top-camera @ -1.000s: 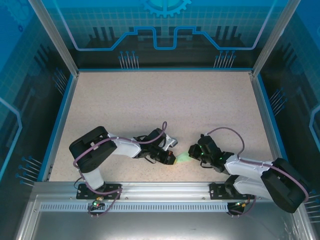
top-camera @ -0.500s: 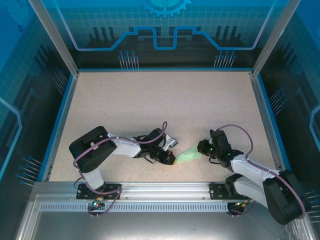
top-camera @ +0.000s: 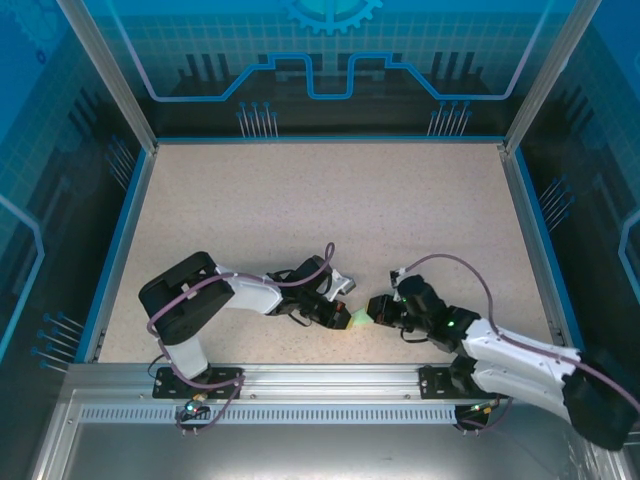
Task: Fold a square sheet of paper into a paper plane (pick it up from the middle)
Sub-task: Fold the wing for the fifth time at the center of the table.
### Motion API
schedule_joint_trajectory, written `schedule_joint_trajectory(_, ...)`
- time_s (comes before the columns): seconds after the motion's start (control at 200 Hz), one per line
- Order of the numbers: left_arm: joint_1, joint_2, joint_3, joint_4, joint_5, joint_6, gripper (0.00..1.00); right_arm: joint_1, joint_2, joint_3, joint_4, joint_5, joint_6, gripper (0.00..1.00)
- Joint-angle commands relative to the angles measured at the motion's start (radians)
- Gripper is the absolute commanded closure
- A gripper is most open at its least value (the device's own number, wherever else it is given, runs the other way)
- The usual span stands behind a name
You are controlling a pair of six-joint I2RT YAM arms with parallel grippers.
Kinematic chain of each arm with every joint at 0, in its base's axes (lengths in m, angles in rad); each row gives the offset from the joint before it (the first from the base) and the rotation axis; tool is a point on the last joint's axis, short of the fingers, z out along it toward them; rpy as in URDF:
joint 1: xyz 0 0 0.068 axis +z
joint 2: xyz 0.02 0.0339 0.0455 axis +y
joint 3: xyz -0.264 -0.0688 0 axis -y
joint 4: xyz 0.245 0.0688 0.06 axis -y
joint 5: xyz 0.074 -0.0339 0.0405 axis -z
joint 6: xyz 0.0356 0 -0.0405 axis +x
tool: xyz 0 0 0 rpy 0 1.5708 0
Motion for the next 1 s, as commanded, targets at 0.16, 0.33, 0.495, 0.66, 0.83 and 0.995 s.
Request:
schedule_joint_trajectory(0.16, 0.010, 0.049, -0.035, -0.129, -0.050, 0.020, 1.00, 0.098, 0.319, -0.007, 0.368, 0.143, 0.124, 0.96)
schedule_joint_trajectory(0.33, 0.010, 0.051, -0.034, -0.140, -0.050, 0.029, 1.00, 0.078, 0.399, -0.001, 0.381, 0.157, 0.063, 0.97)
schedule_joint_trajectory(0.495, 0.014, 0.052, -0.044, -0.156, -0.055, 0.045, 1.00, 0.005, 0.355, -0.034, 0.295, 0.152, -0.039, 0.97)
schedule_joint_trajectory(0.66, 0.016, 0.056, -0.045, -0.163, -0.048, 0.051, 1.00, -0.113, 0.312, -0.068, 0.261, 0.095, -0.128, 0.97)
schedule_joint_trajectory(0.83, 0.018, 0.050, -0.040, -0.185, -0.044, 0.057, 1.00, -0.199, 0.303, -0.055, 0.234, 0.052, -0.188, 0.97)
schedule_joint_trajectory(0.995, 0.018, 0.017, -0.038, -0.207, -0.024, 0.058, 1.00, -0.306, 0.313, -0.065, 0.233, -0.010, -0.241, 0.97)
